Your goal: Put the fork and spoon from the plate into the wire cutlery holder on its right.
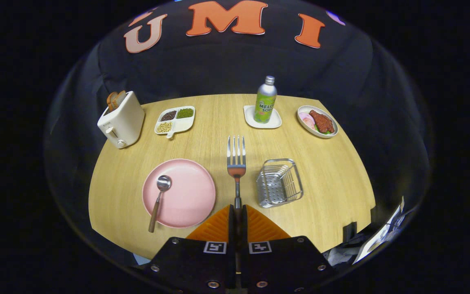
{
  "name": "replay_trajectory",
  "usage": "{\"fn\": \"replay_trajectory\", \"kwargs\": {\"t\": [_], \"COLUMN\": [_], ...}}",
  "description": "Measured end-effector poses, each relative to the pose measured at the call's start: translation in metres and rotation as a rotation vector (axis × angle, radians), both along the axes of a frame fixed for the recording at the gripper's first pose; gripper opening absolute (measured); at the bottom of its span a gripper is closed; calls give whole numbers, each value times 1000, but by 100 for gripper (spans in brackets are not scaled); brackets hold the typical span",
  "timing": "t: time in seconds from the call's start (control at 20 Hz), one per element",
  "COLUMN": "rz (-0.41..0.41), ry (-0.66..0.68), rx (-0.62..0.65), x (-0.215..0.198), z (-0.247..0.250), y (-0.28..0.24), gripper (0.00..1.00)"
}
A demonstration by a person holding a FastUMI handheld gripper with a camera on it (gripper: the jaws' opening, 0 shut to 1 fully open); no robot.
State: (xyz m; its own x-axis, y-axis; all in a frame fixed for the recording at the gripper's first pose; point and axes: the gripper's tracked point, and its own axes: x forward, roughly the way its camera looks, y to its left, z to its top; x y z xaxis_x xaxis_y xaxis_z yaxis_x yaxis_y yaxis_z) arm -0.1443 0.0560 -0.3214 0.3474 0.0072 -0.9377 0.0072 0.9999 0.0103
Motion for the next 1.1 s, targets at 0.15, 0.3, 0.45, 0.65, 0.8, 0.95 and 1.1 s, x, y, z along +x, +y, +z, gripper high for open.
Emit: {"fn": "replay_trajectory", "kwargs": {"t": [0.15,0.3,0.45,0.65,0.8,0.95,1.1], "rz": [18,65,104,181,235,265,311], "ry": [33,70,139,224,294,362,429], "rx": [14,-28,-22,-25,-19,-9,-14], "x": [0,1,-3,-6,-10,-10,-6], "z": [-2,-6,-13,-28,-41,-51,-62], "y": [-26,-56,-69,-84,-88,-92,-97], "gripper": [6,6,6,6,6,6,6]}}
